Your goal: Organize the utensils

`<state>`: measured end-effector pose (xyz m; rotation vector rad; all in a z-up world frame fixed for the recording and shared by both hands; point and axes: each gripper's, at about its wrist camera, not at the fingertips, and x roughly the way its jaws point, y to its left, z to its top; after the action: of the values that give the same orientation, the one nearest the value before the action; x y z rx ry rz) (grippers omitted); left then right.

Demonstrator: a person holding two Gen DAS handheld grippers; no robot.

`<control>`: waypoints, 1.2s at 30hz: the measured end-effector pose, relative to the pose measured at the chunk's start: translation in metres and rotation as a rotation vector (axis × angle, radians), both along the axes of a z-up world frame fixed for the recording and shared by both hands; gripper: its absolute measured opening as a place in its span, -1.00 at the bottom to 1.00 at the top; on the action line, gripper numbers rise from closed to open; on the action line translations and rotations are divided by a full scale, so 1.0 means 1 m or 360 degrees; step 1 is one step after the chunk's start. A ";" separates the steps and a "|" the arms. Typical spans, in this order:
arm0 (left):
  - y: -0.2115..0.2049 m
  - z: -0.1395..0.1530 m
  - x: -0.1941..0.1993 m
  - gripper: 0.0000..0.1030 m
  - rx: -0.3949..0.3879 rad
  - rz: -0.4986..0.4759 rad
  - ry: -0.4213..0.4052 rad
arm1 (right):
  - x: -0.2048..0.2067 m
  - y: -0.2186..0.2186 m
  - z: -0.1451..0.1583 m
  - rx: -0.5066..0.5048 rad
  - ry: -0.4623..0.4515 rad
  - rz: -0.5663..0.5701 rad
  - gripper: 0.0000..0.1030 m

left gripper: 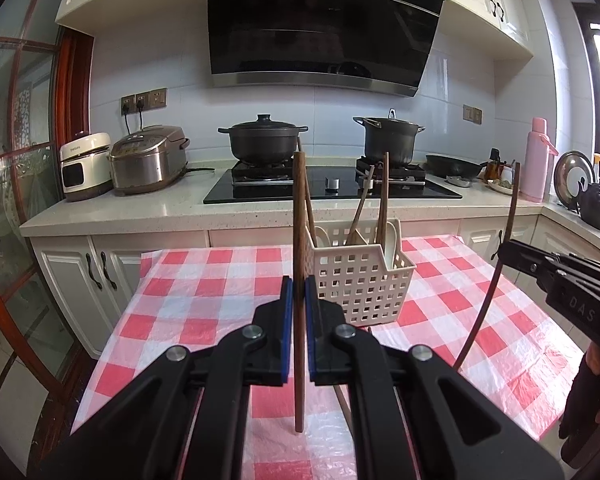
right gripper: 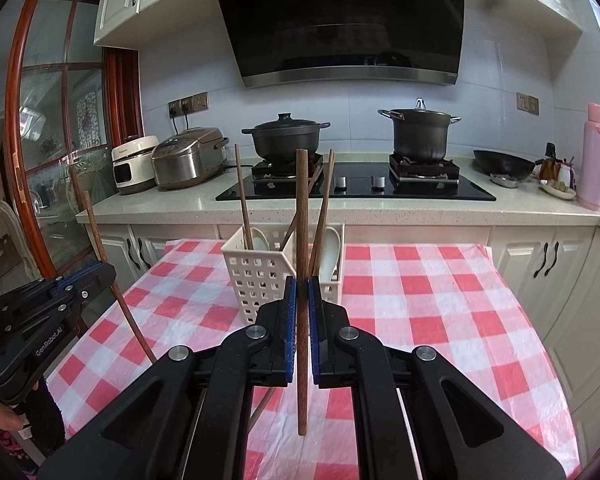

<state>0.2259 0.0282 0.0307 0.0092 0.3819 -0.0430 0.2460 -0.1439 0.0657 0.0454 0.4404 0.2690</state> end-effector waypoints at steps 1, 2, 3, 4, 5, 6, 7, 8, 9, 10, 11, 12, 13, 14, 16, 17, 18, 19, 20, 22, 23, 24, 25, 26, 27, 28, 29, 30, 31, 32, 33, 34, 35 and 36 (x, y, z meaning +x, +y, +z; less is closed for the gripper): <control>0.000 0.001 0.000 -0.88 0.0002 -0.0003 -0.0003 | 0.003 0.000 0.001 -0.0003 -0.0004 -0.0002 -0.88; 0.001 0.002 0.001 -0.88 0.0003 -0.0005 -0.0006 | 0.004 0.000 0.002 -0.0005 -0.0007 -0.0002 -0.88; 0.000 0.004 0.002 -0.88 0.0005 -0.0006 -0.0011 | 0.006 0.000 0.004 -0.0008 -0.0013 -0.0004 -0.88; 0.000 0.006 0.004 -0.88 0.0005 -0.0009 -0.0016 | 0.008 -0.001 0.005 -0.0010 -0.0020 -0.0006 -0.88; 0.000 0.009 0.006 -0.88 0.0004 -0.0013 -0.0019 | 0.011 -0.001 0.008 -0.0015 -0.0029 -0.0006 -0.88; 0.000 0.011 0.008 -0.88 0.0003 -0.0016 -0.0023 | 0.013 -0.001 0.010 -0.0020 -0.0038 -0.0007 -0.88; 0.000 0.014 0.011 -0.88 0.0004 -0.0019 -0.0029 | 0.016 -0.001 0.013 -0.0024 -0.0051 -0.0009 -0.88; 0.000 0.018 0.014 -0.88 0.0005 -0.0022 -0.0033 | 0.019 -0.001 0.015 -0.0028 -0.0062 -0.0011 -0.88; -0.001 0.022 0.018 -0.88 0.0004 -0.0026 -0.0041 | 0.022 -0.001 0.017 -0.0030 -0.0067 -0.0014 -0.88; -0.001 0.025 0.022 -0.88 0.0002 -0.0033 -0.0046 | 0.026 -0.001 0.020 -0.0031 -0.0075 -0.0017 -0.88; -0.002 0.030 0.026 -0.88 -0.0005 -0.0044 -0.0051 | 0.030 -0.001 0.024 -0.0033 -0.0086 -0.0019 -0.88; -0.002 0.034 0.030 -0.88 -0.0009 -0.0051 -0.0053 | 0.035 -0.001 0.027 -0.0038 -0.0098 -0.0020 -0.88; -0.002 0.038 0.035 -0.88 -0.0015 -0.0060 -0.0056 | 0.038 -0.002 0.030 -0.0040 -0.0105 -0.0022 -0.88; -0.003 0.043 0.040 -0.88 -0.0017 -0.0070 -0.0061 | 0.043 -0.002 0.034 -0.0041 -0.0118 -0.0027 -0.88; -0.006 0.054 0.050 -0.88 -0.0007 -0.0081 -0.0078 | 0.053 -0.005 0.042 -0.0025 -0.0132 -0.0029 -0.88; -0.007 0.059 0.055 -0.88 -0.0001 -0.0084 -0.0086 | 0.059 -0.007 0.046 -0.0015 -0.0136 -0.0031 -0.88; -0.009 0.065 0.060 -0.88 0.0007 -0.0090 -0.0096 | 0.064 -0.008 0.049 -0.0006 -0.0140 -0.0033 -0.88; -0.011 0.072 0.065 -0.88 0.0007 -0.0098 -0.0104 | 0.070 -0.009 0.054 0.0001 -0.0146 -0.0034 -0.88; -0.012 0.079 0.071 -0.88 0.0003 -0.0108 -0.0113 | 0.074 -0.009 0.057 0.0005 -0.0152 -0.0037 -0.88; -0.015 0.091 0.079 -0.88 0.0003 -0.0117 -0.0134 | 0.083 -0.011 0.066 0.0016 -0.0167 -0.0039 -0.88; -0.016 0.097 0.084 -0.88 0.0006 -0.0118 -0.0150 | 0.087 -0.010 0.069 0.0020 -0.0171 -0.0038 -0.88; -0.018 0.102 0.087 -0.88 0.0007 -0.0119 -0.0162 | 0.091 -0.011 0.072 0.0026 -0.0178 -0.0038 -0.88; -0.019 0.107 0.090 -0.88 0.0007 -0.0122 -0.0173 | 0.094 -0.010 0.074 0.0028 -0.0182 -0.0037 -0.88; -0.021 0.113 0.095 -0.88 0.0004 -0.0126 -0.0186 | 0.099 -0.009 0.077 0.0032 -0.0182 -0.0034 -0.88; -0.023 0.117 0.100 -0.88 0.0003 -0.0129 -0.0194 | 0.104 -0.009 0.079 0.0038 -0.0182 -0.0031 -0.88; -0.024 0.122 0.104 -0.88 0.0003 -0.0131 -0.0204 | 0.108 -0.008 0.081 0.0042 -0.0183 -0.0026 -0.88; -0.025 0.125 0.107 -0.88 0.0000 -0.0132 -0.0210 | 0.111 -0.006 0.083 0.0043 -0.0185 -0.0024 -0.88; -0.025 0.130 0.112 -0.88 -0.0008 -0.0134 -0.0218 | 0.114 -0.005 0.084 0.0043 -0.0188 -0.0022 -0.88; -0.025 0.134 0.117 -0.88 -0.0017 -0.0135 -0.0225 | 0.116 -0.004 0.085 0.0042 -0.0191 -0.0020 -0.88; -0.025 0.138 0.122 -0.88 -0.0025 -0.0135 -0.0231 | 0.120 -0.003 0.087 0.0040 -0.0198 -0.0018 -0.88; -0.025 0.141 0.126 -0.88 -0.0030 -0.0135 -0.0235 | 0.123 -0.002 0.087 0.0040 -0.0203 -0.0015 -0.88; -0.024 0.143 0.131 -0.88 -0.0037 -0.0131 -0.0238 | 0.127 -0.001 0.087 0.0041 -0.0200 -0.0010 -0.88; -0.024 0.145 0.134 -0.88 -0.0041 -0.0130 -0.0236 | 0.130 0.000 0.086 0.0043 -0.0193 -0.0005 -0.88; -0.024 0.145 0.140 -0.88 -0.0047 -0.0127 -0.0230 | 0.133 0.002 0.085 0.0045 -0.0187 -0.0004 -0.88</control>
<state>0.3663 0.0044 0.1752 -0.0016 0.2365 -0.1263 0.3790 -0.1422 0.1508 0.0575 0.3199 0.2742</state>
